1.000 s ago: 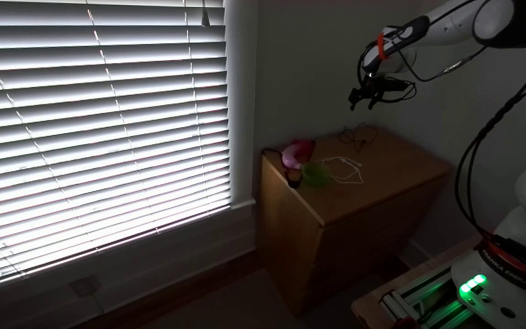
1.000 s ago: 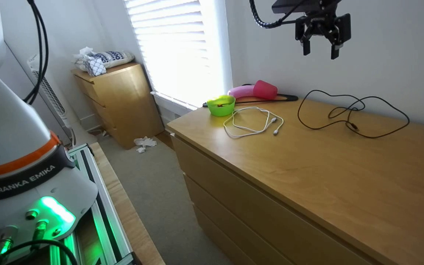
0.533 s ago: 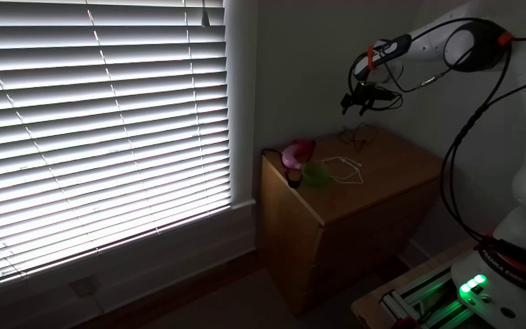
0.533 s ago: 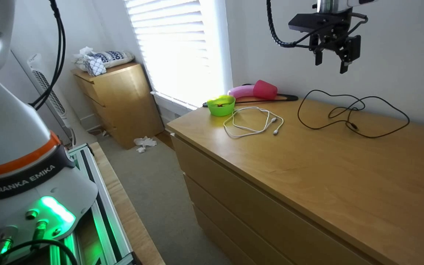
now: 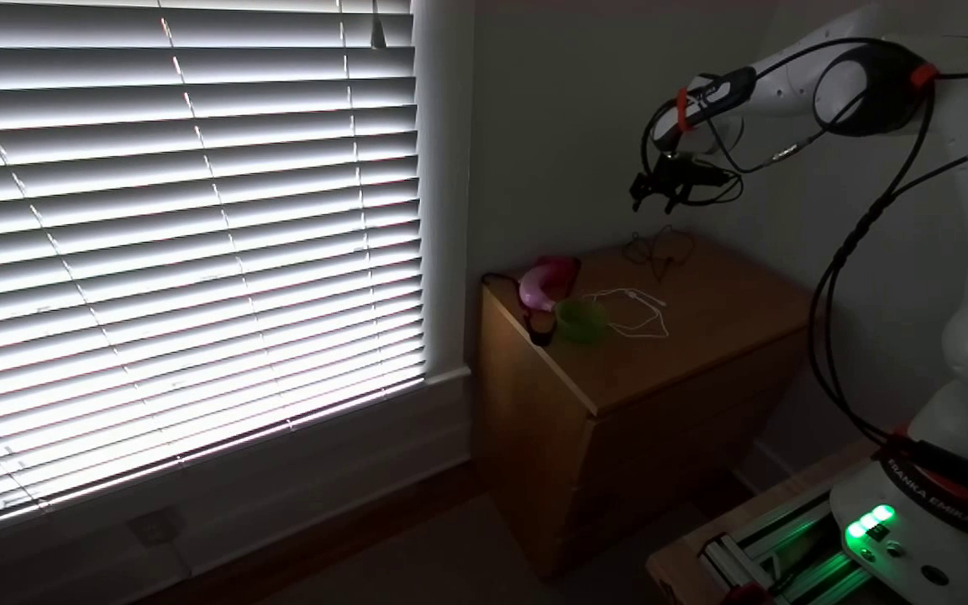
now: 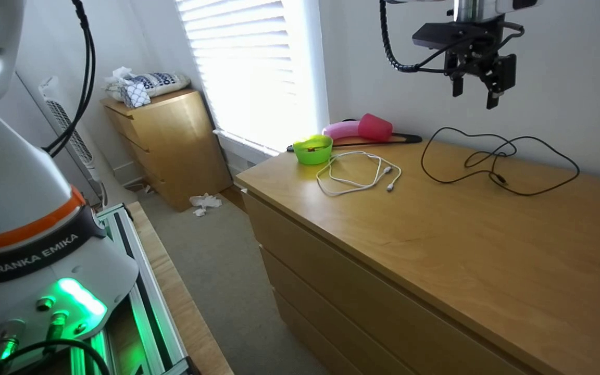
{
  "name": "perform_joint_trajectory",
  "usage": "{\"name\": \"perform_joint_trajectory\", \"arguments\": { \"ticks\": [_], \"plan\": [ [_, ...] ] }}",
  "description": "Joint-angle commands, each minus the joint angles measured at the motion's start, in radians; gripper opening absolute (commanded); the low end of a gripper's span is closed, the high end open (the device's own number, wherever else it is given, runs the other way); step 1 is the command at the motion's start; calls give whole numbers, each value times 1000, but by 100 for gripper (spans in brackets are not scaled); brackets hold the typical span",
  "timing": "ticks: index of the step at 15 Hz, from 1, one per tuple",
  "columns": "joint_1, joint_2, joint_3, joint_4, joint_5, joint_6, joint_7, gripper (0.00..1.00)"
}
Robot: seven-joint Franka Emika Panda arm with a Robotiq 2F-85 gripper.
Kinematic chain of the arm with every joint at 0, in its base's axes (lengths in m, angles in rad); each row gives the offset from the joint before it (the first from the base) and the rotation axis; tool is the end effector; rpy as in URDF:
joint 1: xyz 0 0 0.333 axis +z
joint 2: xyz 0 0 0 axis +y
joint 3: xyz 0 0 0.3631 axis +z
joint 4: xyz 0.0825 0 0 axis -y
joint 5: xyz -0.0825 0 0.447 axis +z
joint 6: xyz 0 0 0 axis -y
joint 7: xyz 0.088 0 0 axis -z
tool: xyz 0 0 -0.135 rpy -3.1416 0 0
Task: Move the black cable forward
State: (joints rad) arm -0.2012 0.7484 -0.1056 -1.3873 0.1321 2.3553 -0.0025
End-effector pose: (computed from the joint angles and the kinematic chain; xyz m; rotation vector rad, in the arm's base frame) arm 0.8121 -0.2330 0.2632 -3.0732 0.5450 -0.3558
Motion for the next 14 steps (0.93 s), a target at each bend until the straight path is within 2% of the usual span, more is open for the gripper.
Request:
{"name": "perform_joint_trajectory", "arguments": {
  "ticks": [1, 4, 14],
  "plan": [
    [0, 56, -27, 42, -26, -49, 82, 100],
    [-3, 96, -39, 60, -32, -54, 108, 100],
    [-58, 241, 24, 193, 12, -22, 49, 100]
  ]
}}
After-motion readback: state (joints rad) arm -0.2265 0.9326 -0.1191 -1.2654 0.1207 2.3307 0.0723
